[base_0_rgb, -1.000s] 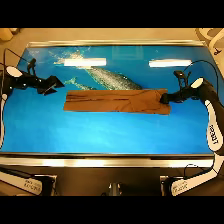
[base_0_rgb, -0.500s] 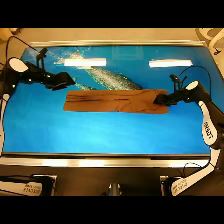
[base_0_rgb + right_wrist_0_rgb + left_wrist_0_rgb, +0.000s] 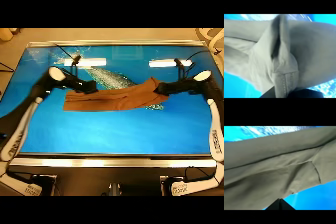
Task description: Fold the shirts.
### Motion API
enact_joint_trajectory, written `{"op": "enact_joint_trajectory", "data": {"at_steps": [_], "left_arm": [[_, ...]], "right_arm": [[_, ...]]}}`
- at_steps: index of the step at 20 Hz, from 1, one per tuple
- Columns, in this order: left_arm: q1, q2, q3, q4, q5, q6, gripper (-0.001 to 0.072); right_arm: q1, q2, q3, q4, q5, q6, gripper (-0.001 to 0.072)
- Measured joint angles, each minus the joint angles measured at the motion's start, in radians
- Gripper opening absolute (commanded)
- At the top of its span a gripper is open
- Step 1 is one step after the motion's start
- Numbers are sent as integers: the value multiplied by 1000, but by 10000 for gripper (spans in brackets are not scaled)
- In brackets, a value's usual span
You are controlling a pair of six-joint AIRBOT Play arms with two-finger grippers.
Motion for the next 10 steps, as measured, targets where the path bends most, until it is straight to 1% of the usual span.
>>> {"op": "enact_joint_trajectory", "data": {"at_steps": [2, 4, 7, 10], "left_arm": [[-59, -79, 0, -117, 31, 0, 25], [-108, -156, 0, -268, 57, 6, 25], [-180, -247, 0, -530, 83, 83, 25], [-250, -293, 0, -713, 124, 146, 24]], "right_arm": [[0, 92, 2, 13, 48, -11, 22], [0, 175, 3, 8, 110, -20, 22], [0, 279, 3, -4, 199, -27, 22], [0, 355, 3, -11, 273, -31, 22]]}}
